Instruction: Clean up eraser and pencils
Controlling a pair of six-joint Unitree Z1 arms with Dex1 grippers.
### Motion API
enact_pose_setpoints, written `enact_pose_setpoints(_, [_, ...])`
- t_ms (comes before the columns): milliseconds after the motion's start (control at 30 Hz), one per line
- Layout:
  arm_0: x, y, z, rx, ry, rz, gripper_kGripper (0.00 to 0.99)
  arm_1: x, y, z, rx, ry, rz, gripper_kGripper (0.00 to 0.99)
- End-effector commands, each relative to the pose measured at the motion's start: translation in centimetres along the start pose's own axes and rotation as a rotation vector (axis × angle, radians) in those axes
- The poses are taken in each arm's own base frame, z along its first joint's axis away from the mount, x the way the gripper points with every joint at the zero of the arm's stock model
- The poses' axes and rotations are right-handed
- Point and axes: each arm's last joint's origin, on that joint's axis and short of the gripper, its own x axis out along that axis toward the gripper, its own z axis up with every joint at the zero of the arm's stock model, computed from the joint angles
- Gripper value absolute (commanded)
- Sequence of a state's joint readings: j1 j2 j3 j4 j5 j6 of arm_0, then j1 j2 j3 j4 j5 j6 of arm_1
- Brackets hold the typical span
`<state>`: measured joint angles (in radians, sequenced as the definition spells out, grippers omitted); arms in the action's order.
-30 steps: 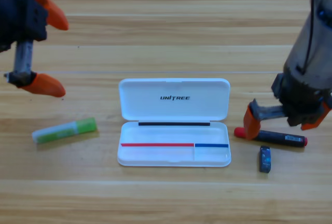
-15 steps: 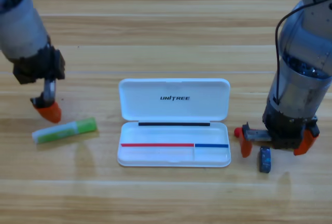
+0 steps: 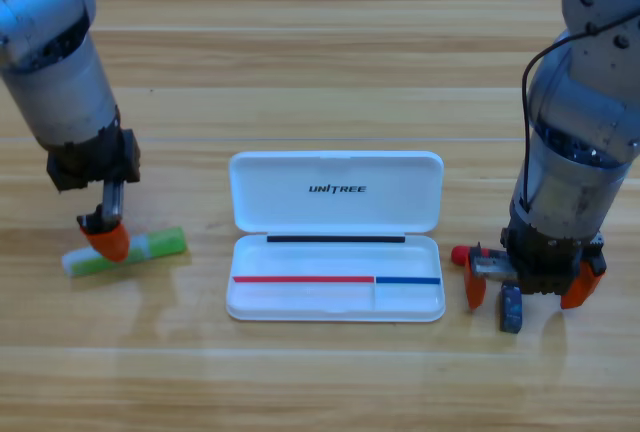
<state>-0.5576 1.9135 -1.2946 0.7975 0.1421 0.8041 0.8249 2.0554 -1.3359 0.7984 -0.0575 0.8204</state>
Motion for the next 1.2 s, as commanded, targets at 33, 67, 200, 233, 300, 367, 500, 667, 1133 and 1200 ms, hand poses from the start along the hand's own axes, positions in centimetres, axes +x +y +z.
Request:
enact_pose_setpoints(33, [2.4, 0.0, -0.6, -0.022, 0.042, -0.043, 0.974, 3.1, -0.9, 0.6, 0.043, 0.059, -0.059, 0.856])
enact_pose_setpoints(67, [2.4, 0.0, -0.6, -0.022, 0.041, -0.042, 0.974, 3.2, -1.0, 0.6, 0.043, 0.067, -0.059, 0.833])
enact_pose_setpoints(200, [2.7, -0.2, -0.6, -0.022, 0.039, -0.042, 0.960, 3.6, -1.3, 0.3, 0.050, 0.108, -0.050, 0.767])
enact_pose_setpoints(233, [2.8, -0.2, -0.6, -0.022, 0.038, -0.043, 0.960, 3.7, -1.3, 0.2, 0.049, 0.116, -0.048, 0.750])
enact_pose_setpoints(300, [2.9, -0.2, -0.6, -0.024, 0.038, -0.043, 0.957, 3.9, -1.4, 0.2, 0.049, 0.126, -0.047, 0.712])
enact_pose_setpoints(367, [2.9, -0.2, -0.6, -0.025, 0.038, -0.043, 0.957, 4.0, -1.3, 0.2, 0.049, 0.132, -0.044, 0.551])
enact_pose_setpoints(500, [2.9, -0.2, -0.6, -0.027, 0.037, -0.042, 0.956, 4.4, -1.2, 0.3, 0.048, 0.142, -0.045, 0.324])
enact_pose_setpoints(667, [2.9, -0.1, -0.5, -0.032, 0.034, -0.038, 0.943, 4.4, -1.1, 0.4, 0.036, 0.145, -0.041, 0.000])
enact_pose_setpoints(1133, [3.9, -0.2, -0.4, -0.041, 0.026, -0.035, 0.896, -9.2, -1.9, -3.8, -0.831, -0.026, 0.061, 0.000])
enact_pose_setpoints(1200, [4.3, -0.3, -0.4, -0.044, 0.024, -0.035, 0.893, -9.8, -1.8, -4.0, -1.087, 0.026, 0.099, 0.000])
